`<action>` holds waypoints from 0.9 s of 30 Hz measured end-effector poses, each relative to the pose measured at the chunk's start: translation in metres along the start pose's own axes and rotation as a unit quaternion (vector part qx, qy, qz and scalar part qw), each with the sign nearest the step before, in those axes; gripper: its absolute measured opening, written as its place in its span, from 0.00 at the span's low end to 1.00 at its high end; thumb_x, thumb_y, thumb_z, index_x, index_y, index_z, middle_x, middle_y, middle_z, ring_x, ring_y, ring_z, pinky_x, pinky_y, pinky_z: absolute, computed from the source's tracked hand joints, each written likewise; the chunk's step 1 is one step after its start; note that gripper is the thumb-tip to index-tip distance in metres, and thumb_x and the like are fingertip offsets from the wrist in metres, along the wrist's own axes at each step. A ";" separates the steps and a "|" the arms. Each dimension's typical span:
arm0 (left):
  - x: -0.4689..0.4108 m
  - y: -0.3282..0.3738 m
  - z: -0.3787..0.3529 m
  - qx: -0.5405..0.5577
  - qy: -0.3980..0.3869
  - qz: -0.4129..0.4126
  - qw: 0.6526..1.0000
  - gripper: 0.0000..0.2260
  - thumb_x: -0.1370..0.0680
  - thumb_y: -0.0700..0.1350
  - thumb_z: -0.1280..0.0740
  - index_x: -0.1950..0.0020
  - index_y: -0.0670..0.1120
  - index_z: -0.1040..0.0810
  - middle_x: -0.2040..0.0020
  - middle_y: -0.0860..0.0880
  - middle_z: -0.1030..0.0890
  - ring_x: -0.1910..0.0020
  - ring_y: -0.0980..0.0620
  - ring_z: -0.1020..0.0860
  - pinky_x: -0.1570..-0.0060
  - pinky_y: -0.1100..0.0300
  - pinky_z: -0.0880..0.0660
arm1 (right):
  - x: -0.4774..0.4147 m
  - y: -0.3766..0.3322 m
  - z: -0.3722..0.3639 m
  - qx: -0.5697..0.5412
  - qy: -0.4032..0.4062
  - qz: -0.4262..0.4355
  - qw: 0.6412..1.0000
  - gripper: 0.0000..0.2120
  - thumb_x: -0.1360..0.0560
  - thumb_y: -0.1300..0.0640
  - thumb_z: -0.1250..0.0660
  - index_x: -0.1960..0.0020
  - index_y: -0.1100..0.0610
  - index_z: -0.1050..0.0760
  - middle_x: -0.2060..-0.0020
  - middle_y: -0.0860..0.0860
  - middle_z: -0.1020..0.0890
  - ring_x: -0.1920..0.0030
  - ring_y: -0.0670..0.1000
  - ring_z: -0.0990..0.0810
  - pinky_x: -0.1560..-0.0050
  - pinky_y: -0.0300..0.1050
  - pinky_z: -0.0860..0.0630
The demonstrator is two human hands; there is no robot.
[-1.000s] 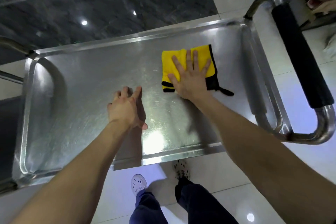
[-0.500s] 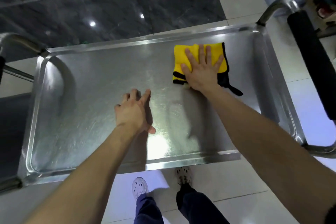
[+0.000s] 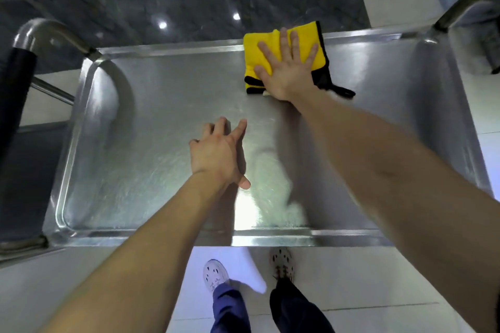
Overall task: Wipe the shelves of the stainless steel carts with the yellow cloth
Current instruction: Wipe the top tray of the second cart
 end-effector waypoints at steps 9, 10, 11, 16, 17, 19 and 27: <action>-0.002 -0.002 0.007 0.023 -0.017 -0.004 1.000 0.68 0.48 0.69 0.14 0.15 0.65 0.47 0.22 0.49 0.36 0.23 0.41 0.35 0.35 0.38 0.25 | 0.240 0.019 -0.014 0.007 0.107 0.048 0.993 0.30 0.14 0.33 0.46 0.15 0.41 0.40 0.13 0.56 0.46 0.13 0.60 0.50 0.23 0.80 0.52; 0.000 -0.002 0.008 0.025 -0.017 -0.005 1.000 0.67 0.48 0.69 0.14 0.15 0.65 0.47 0.21 0.48 0.36 0.23 0.40 0.35 0.35 0.37 0.26 | 0.266 0.023 -0.014 0.009 0.114 0.043 0.993 0.30 0.14 0.33 0.45 0.14 0.41 0.40 0.13 0.55 0.46 0.13 0.60 0.50 0.22 0.80 0.52; 0.002 -0.002 0.008 0.025 -0.017 -0.006 1.000 0.68 0.48 0.69 0.14 0.15 0.65 0.46 0.21 0.48 0.36 0.24 0.40 0.35 0.35 0.37 0.26 | 0.287 0.028 -0.013 0.013 0.112 0.037 0.993 0.31 0.14 0.33 0.45 0.14 0.41 0.41 0.13 0.55 0.47 0.13 0.59 0.50 0.22 0.80 0.51; 0.010 -0.007 -0.002 0.018 -0.018 -0.010 1.000 0.68 0.50 0.71 0.15 0.16 0.66 0.47 0.22 0.49 0.36 0.25 0.40 0.35 0.38 0.38 0.25 | 0.350 0.052 -0.002 -0.002 0.096 0.055 0.994 0.32 0.15 0.33 0.41 0.14 0.41 0.42 0.13 0.51 0.47 0.13 0.57 0.49 0.21 0.78 0.49; 0.011 -0.008 -0.004 0.017 -0.017 -0.010 1.000 0.68 0.50 0.72 0.15 0.16 0.66 0.47 0.22 0.49 0.36 0.25 0.40 0.35 0.38 0.38 0.25 | 0.358 0.057 -0.001 -0.010 0.101 0.066 0.993 0.32 0.15 0.34 0.40 0.14 0.41 0.41 0.13 0.51 0.46 0.13 0.57 0.48 0.21 0.78 0.48; 0.012 -0.009 -0.008 0.013 -0.019 -0.009 1.000 0.68 0.50 0.72 0.16 0.16 0.67 0.48 0.21 0.49 0.36 0.25 0.40 0.35 0.37 0.37 0.26 | 0.365 0.064 0.002 -0.018 0.102 0.079 0.991 0.32 0.16 0.35 0.38 0.14 0.42 0.40 0.13 0.51 0.44 0.13 0.57 0.47 0.21 0.77 0.47; -0.009 -0.004 -0.003 0.023 -0.026 -0.008 0.999 0.64 0.44 0.74 0.17 0.16 0.65 0.47 0.18 0.46 0.39 0.21 0.37 0.37 0.30 0.33 0.29 | 0.330 0.089 0.012 -0.027 0.101 0.109 0.989 0.31 0.16 0.36 0.38 0.15 0.43 0.37 0.13 0.51 0.43 0.13 0.57 0.47 0.21 0.76 0.48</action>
Point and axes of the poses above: each hand's wrist, its own x-axis away from the middle knuckle, its own z-axis out of the back of the hand, y = z × x, the point moved 6 cm from there along -x, towards the middle knuckle
